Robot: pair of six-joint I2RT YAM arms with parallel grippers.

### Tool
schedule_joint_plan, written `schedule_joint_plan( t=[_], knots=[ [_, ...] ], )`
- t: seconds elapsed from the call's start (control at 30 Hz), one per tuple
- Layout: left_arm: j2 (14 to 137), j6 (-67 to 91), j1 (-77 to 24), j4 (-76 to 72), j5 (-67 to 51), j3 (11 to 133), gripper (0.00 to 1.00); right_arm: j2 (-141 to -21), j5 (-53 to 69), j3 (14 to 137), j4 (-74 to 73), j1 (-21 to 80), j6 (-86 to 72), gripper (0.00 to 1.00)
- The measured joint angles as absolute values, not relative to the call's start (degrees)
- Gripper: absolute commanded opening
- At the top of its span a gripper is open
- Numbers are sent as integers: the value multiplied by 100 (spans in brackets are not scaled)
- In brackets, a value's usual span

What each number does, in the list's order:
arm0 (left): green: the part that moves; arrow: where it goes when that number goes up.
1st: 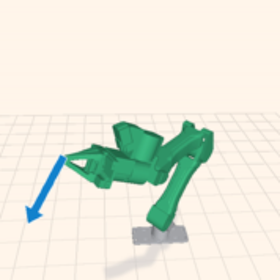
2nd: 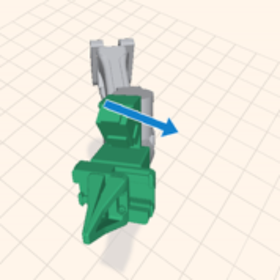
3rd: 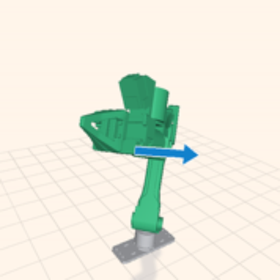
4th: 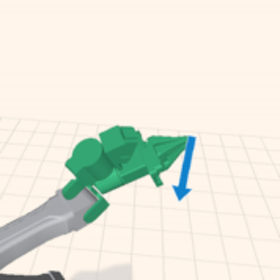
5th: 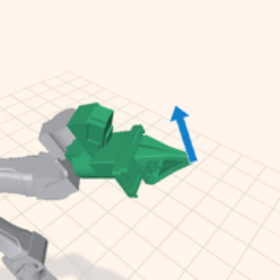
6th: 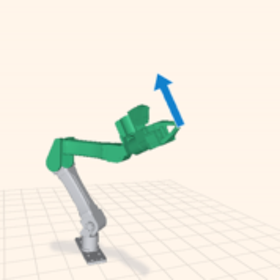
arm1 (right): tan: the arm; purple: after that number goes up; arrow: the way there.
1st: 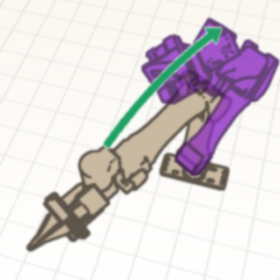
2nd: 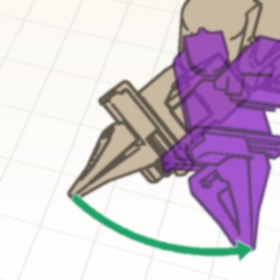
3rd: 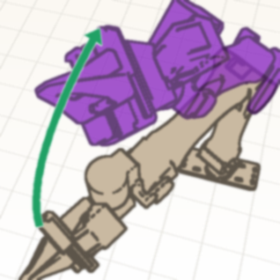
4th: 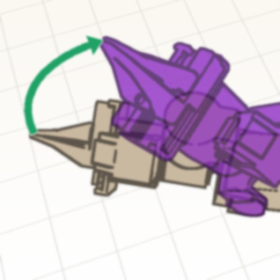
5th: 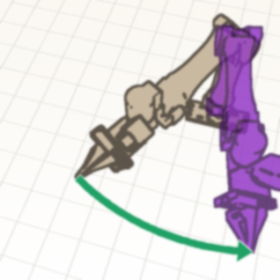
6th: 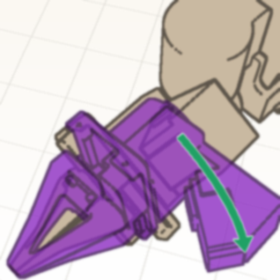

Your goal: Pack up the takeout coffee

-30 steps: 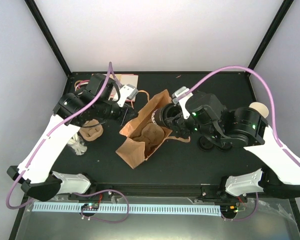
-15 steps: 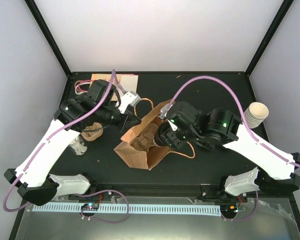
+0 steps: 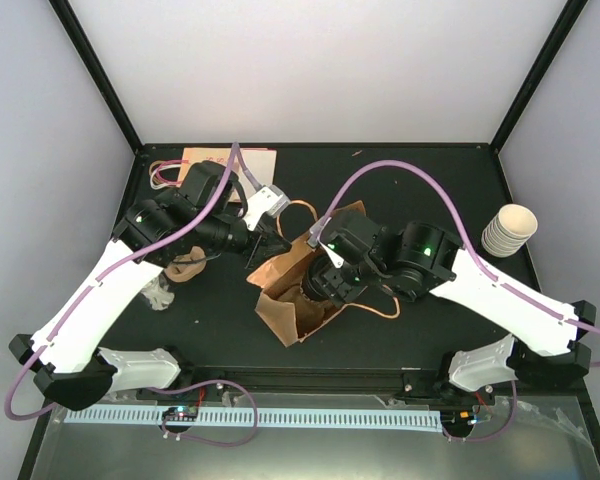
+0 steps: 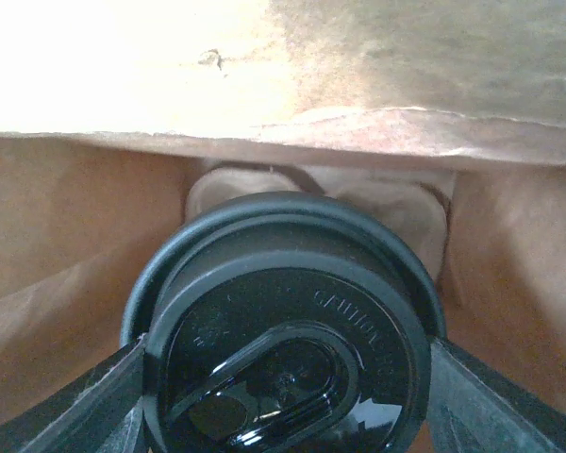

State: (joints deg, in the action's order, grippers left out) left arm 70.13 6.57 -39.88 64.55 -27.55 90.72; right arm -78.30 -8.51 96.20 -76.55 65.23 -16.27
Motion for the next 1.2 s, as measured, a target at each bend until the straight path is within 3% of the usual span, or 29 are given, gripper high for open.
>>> schedule_joint_plan(
  t=[0.53, 1.2],
  knots=[
    [6923, 729, -3988, 6211, -2460, 8847, 2, -7452, -657, 8211, -7135, 6560, -1562, 60],
    [6705, 609, -3990, 6211, -2202, 8844, 2, -7489, -239, 8088, -7137, 6676, -1640, 60]
  ],
)
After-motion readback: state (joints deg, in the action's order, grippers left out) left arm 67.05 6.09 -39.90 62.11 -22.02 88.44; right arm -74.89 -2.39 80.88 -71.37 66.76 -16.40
